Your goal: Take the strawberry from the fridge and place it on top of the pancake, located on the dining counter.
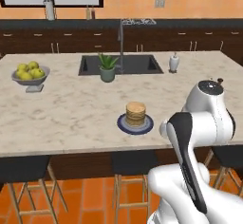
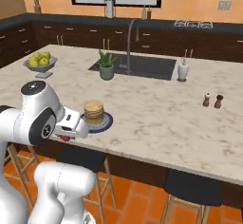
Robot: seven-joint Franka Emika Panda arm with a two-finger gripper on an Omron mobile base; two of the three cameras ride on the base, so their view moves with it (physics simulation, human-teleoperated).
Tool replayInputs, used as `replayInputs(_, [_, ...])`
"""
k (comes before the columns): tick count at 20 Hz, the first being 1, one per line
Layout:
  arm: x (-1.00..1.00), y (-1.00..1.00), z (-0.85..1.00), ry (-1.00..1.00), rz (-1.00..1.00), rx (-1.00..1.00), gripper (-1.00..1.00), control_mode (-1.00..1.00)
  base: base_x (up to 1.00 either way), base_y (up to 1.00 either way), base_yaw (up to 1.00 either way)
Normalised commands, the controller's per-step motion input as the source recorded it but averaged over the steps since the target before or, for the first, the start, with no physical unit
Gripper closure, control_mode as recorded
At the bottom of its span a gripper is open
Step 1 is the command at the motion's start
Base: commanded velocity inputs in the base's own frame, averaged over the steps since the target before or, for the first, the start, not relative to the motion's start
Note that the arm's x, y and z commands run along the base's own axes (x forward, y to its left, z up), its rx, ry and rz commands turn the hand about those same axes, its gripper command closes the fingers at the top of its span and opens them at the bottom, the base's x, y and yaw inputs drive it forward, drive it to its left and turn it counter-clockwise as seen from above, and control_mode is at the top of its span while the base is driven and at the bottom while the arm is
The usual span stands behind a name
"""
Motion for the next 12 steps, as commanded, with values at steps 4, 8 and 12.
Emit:
replayInputs(4, [0.0,0.0,0.0,0.0,0.0,0.0,1.0,1.0,0.37,0.51,-0.53])
replayInputs(8, [0.0,0.0,0.0,0.0,0.0,0.0,1.0,1.0,0.53,0.41,-0.33])
replayInputs(12, [0.0,0.0,0.0,0.0,0.0,0.0,1.0,1.0,0.42,0.5,-0.12])
